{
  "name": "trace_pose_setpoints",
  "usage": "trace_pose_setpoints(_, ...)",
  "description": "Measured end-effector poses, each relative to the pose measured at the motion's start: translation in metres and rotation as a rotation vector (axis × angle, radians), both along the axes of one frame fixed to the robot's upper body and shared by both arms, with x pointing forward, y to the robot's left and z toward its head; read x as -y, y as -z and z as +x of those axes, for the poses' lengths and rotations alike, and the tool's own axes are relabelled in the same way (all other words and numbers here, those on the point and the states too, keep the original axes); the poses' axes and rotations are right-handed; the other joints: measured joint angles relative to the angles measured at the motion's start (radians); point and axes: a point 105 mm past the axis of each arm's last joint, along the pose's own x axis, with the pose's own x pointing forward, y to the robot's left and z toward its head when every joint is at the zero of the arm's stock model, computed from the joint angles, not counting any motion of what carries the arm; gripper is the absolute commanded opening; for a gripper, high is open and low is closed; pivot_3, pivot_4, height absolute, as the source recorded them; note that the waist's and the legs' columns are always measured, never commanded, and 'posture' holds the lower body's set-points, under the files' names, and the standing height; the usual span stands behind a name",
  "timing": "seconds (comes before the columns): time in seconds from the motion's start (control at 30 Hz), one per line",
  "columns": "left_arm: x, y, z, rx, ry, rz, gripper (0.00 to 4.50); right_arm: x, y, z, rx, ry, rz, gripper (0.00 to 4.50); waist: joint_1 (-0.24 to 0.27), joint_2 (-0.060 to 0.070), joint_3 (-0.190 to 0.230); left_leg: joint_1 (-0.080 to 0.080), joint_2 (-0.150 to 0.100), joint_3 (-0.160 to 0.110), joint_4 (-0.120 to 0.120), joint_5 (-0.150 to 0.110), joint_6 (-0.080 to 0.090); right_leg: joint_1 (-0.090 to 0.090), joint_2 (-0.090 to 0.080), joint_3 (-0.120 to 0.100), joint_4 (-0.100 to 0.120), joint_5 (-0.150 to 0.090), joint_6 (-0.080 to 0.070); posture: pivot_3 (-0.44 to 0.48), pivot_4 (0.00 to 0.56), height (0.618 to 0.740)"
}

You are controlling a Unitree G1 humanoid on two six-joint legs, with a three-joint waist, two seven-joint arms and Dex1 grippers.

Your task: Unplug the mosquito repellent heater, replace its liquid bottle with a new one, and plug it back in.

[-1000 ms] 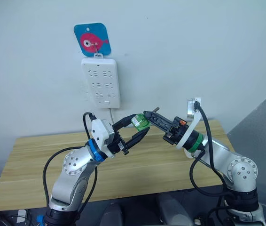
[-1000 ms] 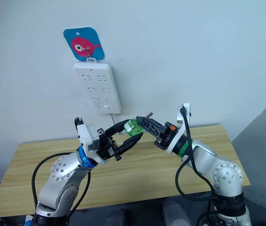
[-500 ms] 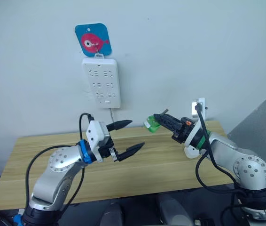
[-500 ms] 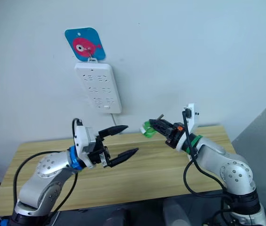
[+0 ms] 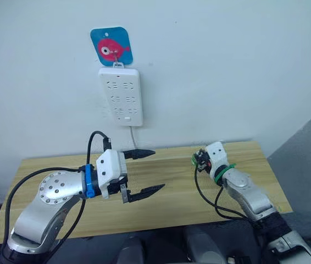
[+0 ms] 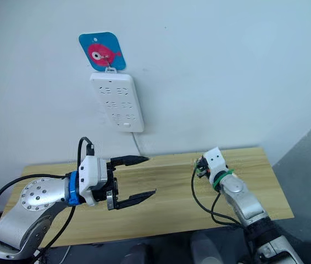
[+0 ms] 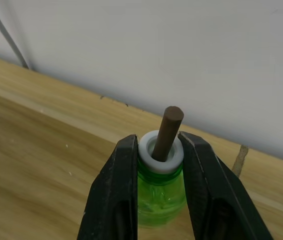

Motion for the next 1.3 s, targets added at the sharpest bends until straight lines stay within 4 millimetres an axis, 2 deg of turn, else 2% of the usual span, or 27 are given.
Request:
trace_pose_setpoints(0.17,-0.006,0.009,0.002,-0.017,-0.029,0.066,4.50,-0.001,0.016,0.007,0.011,0.025,-0.010,0.83,0.000,0.000,0.000,0.002,0.000,0.000,0.000,0.000,0.000,0.000,0.000,0.000,0.003,0.000,-0.001,-0.063,0.129,0.740)
trace_pose_setpoints(0.37,-0.015,0.018,0.010,-0.038,-0.095,0.113,4.50,0.003,0.025,0.018,0.009,0.060,0.016,0.83,-0.001,0.000,0.000,0.003,0.000,0.000,0.000,0.000,0.000,0.001,0.000,0.001,0.004,0.000,-0.001,-0.060,0.127,0.740)
trace_pose_setpoints(0.6,-0.021,0.032,0.008,-0.127,-0.133,0.140,4.50,-0.005,0.037,0.015,-0.017,0.019,0.010,0.83,0.000,0.000,0.000,0.004,0.000,0.000,-0.001,0.000,0.000,0.001,0.000,0.001,0.004,0.000,-0.001,-0.055,0.123,0.740)
trace_pose_setpoints(0.93,-0.022,0.035,0.007,-0.145,-0.153,0.125,4.50,-0.005,0.035,0.014,0.002,0.025,0.023,4.36,0.000,0.000,0.000,0.005,0.000,0.000,-0.001,0.000,0.000,0.001,0.000,0.001,0.004,0.000,-0.002,-0.054,0.131,0.740)
trace_pose_setpoints(1.07,-0.032,0.038,0.003,-0.167,-0.195,0.118,4.50,0.001,0.017,0.001,0.059,0.000,0.045,4.36,0.003,0.000,0.000,0.004,0.000,0.000,-0.001,0.000,0.000,0.001,0.000,0.001,0.004,-0.001,-0.002,-0.050,0.145,0.740)
trace_pose_setpoints(1.17,-0.049,0.042,0.002,-0.163,-0.316,0.095,4.50,0.002,-0.011,-0.017,0.127,-0.096,0.039,4.36,0.004,0.000,0.000,0.005,0.000,0.000,-0.002,0.000,0.000,0.001,0.000,0.001,0.004,-0.001,-0.003,-0.054,0.158,0.740)
trace_pose_setpoints(1.3,-0.083,0.055,-0.007,-0.184,-0.484,0.091,4.50,-0.020,-0.051,-0.046,0.159,-0.345,0.039,4.36,0.006,-0.004,0.005,0.007,0.002,0.001,-0.002,0.000,0.000,0.002,0.000,0.002,0.004,-0.005,0.000,-0.050,0.180,0.740)
